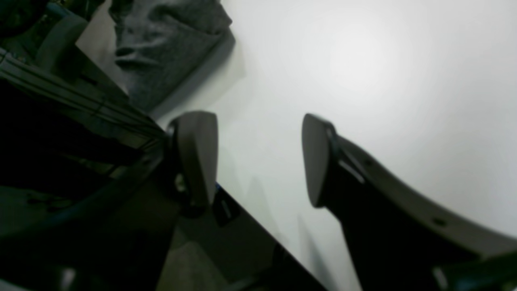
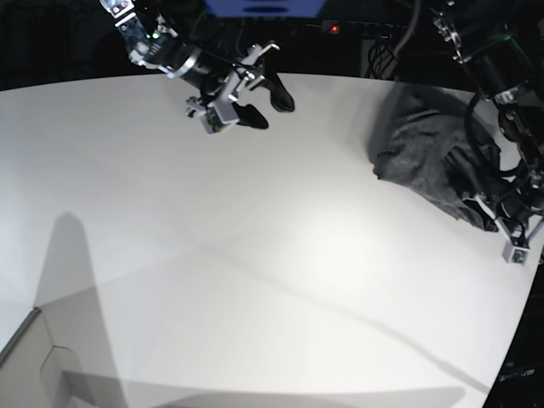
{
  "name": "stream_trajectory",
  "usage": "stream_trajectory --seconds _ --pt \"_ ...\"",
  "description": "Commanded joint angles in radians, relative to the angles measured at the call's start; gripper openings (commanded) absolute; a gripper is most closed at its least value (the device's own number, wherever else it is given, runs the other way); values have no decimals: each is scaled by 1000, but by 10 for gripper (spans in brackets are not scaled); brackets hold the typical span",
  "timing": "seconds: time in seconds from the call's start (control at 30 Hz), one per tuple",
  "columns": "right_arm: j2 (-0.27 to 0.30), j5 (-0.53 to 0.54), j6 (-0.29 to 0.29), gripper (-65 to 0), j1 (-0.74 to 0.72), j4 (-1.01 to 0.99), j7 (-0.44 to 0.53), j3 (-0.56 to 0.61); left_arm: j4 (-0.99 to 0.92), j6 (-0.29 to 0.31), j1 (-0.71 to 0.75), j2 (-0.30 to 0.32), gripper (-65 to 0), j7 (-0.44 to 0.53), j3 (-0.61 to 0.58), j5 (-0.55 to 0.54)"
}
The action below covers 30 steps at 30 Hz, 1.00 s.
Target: Layout the t-shirt on the table in an organized manner, then fold the t-shirt properly
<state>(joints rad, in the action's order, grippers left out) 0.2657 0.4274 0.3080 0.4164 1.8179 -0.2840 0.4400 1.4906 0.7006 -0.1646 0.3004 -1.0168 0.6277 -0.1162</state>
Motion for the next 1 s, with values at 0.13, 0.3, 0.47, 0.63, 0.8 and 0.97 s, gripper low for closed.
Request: stream_trajectory --seconds 0.13,0.3,0.47,0.63,0.8,0.97 --pt "-3 12 10 -315 -1 15 25 1 -78 -2 -39 24 -647 46 4 -6" --pt "-3 12 10 -315 0 15 25 1 -163 -2 -43 49 -647 95 4 -6" --pt "-1 12 10 -315 0 15 25 1 -218 -2 -48 66 -647 148 4 -6" --pt "-1 12 10 -315 0 15 25 1 -284 -2 -86 72 -647 151 2 -6" --pt "-1 12 10 -315 2 15 25 1 -344 -2 -135 73 -647 151 2 3" --pt "1 12 10 -315 2 15 25 1 -347 -2 -137 73 -645 151 -2 13"
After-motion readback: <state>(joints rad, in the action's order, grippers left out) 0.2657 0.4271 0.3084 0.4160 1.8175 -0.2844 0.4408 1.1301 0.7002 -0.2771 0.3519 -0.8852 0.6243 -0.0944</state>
